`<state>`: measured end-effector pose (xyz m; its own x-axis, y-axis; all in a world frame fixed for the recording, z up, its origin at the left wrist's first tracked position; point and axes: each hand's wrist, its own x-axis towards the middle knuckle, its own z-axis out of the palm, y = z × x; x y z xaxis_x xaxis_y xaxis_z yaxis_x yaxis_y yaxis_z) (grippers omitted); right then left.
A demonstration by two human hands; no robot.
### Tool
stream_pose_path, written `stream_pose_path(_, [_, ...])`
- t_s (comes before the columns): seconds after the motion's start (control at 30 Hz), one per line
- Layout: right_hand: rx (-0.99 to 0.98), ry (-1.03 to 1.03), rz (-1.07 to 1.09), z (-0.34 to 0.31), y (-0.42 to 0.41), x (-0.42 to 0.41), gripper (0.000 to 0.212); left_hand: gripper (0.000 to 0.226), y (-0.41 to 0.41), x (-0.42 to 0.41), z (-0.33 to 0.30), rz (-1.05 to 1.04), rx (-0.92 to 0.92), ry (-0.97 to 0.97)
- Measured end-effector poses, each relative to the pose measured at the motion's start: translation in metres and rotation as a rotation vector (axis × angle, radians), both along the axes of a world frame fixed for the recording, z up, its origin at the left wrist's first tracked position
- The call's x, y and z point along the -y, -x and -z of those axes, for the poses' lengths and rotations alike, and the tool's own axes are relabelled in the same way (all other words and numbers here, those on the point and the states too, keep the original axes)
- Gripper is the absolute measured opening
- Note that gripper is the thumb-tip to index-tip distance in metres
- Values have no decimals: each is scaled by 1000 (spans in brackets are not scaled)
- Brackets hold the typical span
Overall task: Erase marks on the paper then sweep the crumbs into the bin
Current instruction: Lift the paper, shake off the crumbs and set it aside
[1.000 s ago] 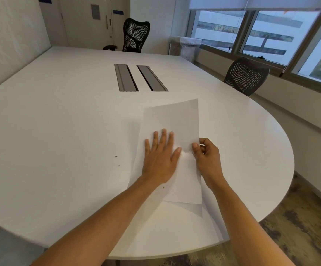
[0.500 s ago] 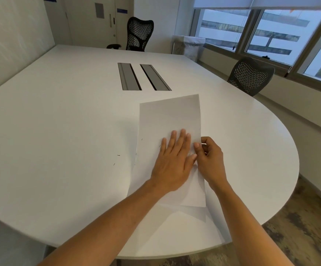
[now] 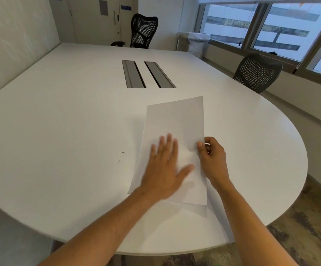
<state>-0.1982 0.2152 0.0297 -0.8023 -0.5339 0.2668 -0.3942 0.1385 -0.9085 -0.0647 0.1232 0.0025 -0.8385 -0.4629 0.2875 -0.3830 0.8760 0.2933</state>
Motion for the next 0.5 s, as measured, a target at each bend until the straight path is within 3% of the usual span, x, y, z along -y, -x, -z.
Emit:
stream_pose_path(0.1, [14,8,3,0,-1,2,10,95,-5,-21,12,85,171,-19])
stream_pose_path(0.33, [38,22,26,-3,5,-6,9,105,-36,27,22,-153,390,-66])
stream_pose_path(0.5, [34,28,19,-4,4,-3,10,105,-38,27,11,-189,244,-46])
